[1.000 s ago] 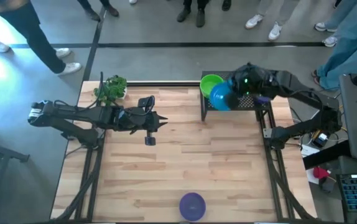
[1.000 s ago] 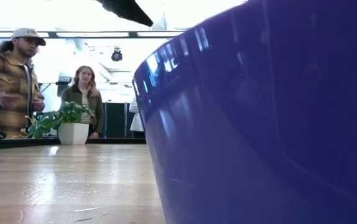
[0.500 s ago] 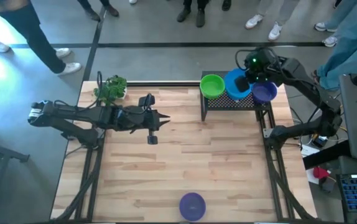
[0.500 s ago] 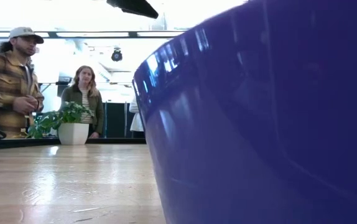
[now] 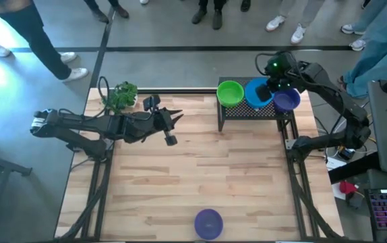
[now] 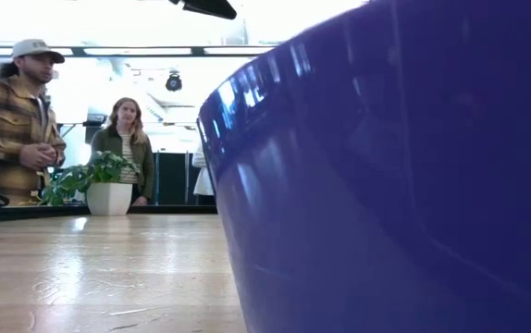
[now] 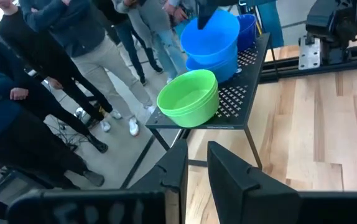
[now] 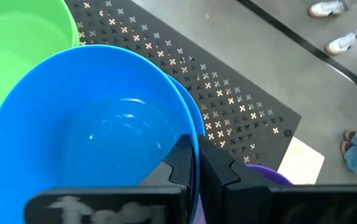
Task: Pick & Place Mini bowls
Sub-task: Stack the blue bowl on top of the blue bowl on the shelf
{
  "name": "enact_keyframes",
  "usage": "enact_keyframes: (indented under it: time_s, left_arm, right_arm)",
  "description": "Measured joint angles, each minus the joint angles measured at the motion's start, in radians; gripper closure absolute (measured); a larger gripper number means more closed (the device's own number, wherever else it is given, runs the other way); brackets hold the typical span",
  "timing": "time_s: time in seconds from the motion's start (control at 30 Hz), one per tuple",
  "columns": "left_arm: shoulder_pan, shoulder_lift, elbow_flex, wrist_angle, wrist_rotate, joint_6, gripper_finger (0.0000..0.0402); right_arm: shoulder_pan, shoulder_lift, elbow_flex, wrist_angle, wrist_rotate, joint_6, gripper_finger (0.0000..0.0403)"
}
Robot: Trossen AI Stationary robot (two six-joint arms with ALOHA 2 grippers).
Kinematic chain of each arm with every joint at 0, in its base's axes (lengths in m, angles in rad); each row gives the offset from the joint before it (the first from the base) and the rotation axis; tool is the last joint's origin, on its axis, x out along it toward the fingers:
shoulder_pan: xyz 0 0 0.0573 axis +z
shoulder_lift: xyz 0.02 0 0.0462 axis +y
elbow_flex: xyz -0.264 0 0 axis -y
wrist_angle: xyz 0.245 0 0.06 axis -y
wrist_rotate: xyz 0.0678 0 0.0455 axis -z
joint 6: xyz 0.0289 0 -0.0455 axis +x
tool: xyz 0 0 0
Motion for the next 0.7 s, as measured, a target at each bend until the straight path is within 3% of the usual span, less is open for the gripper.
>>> enact_keyframes:
  time_s: [0.33, 0.7]
  left_arm:
    - [0.000, 0.000, 0.000, 0.000, 0.000, 0.000, 0.0345]
    - [0.000, 0.000, 0.000, -0.001, 0.001, 0.002, 0.0345]
  right_arm:
    - [-0.030, 0.000, -0.068, 0.093, -0.075, -0.016, 0.0394]
    - [-0.047, 0.000, -0.101, 0.101, -0.071, -0.006, 0.0394]
